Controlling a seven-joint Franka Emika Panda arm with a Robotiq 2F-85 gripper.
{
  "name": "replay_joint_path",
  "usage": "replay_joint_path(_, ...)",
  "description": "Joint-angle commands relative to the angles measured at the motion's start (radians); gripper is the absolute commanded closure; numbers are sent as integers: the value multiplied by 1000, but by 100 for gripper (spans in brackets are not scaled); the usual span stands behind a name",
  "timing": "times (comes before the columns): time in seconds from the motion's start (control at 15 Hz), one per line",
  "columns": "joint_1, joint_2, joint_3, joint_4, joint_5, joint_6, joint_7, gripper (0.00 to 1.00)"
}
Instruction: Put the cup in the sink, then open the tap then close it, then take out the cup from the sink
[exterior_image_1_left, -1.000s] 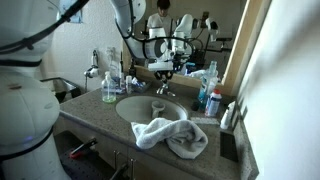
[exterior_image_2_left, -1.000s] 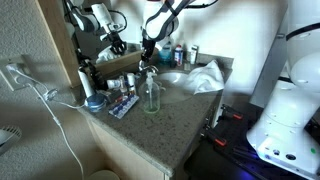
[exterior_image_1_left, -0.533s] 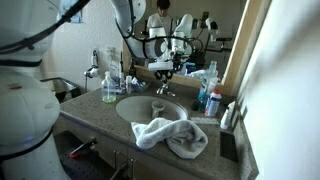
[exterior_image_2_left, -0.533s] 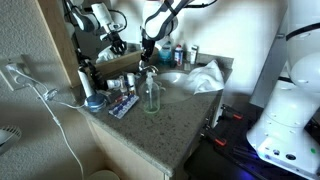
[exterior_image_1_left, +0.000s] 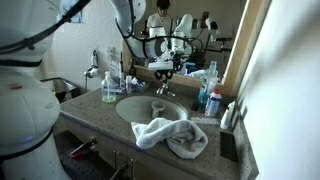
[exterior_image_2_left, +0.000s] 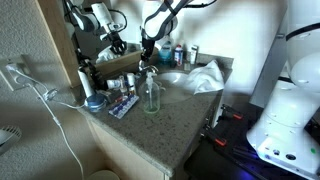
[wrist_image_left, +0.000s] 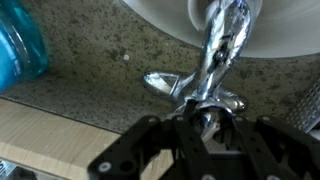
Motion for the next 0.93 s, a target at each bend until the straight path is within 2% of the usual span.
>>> replay_joint_path(0.0,22,-75,5,28,-23,-69,15,93)
replay_joint_path(0.87,24,-73,4,38,-26,-94,15,93)
